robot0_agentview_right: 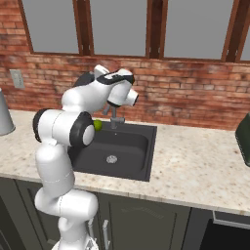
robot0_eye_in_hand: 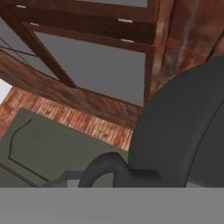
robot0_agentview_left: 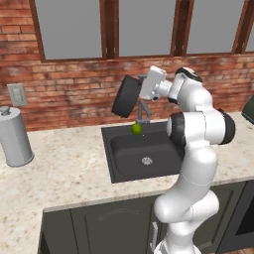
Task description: Dump the lime from the pot into the sink. Then turn on the water and wash the lime. Then turn off the water and put the lime back in the pot.
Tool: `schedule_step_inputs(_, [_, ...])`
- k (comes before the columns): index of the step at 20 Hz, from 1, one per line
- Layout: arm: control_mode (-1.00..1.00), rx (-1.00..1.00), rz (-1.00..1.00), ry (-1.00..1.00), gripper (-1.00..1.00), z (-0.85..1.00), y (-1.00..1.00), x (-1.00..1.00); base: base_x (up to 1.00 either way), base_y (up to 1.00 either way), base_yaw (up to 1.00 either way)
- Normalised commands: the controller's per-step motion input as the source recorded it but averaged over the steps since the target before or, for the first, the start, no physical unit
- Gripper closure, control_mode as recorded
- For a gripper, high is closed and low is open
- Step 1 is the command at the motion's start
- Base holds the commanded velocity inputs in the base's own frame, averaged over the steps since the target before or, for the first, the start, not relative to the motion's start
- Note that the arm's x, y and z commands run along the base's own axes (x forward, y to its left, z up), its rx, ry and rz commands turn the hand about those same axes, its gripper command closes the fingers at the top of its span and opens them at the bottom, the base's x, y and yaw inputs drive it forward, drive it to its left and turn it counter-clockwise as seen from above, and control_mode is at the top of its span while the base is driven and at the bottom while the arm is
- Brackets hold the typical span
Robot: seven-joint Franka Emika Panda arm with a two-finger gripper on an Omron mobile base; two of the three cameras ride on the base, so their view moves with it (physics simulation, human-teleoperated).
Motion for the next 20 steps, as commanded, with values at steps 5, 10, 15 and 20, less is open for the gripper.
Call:
schedule_step_inputs(5, [-1.00,0.08,0.03,0.00,1.00,0.07,0.02,-0.12,0.00,0.00,0.00])
schedule_step_inputs(10, [-1.00,0.01,0.00,-0.06,1.00,0.39,0.20,-0.85,0.00,0.00,0.00])
schedule_step_inputs(15, [-1.00,-0.01,0.00,-0.19,1.00,0.52,0.28,-1.00,0.00,0.00,0.00])
schedule_step_inputs(20, [-1.00,-0.11,-0.02,-0.22,1.00,0.50,0.28,-1.00,0.00,0.00,0.00])
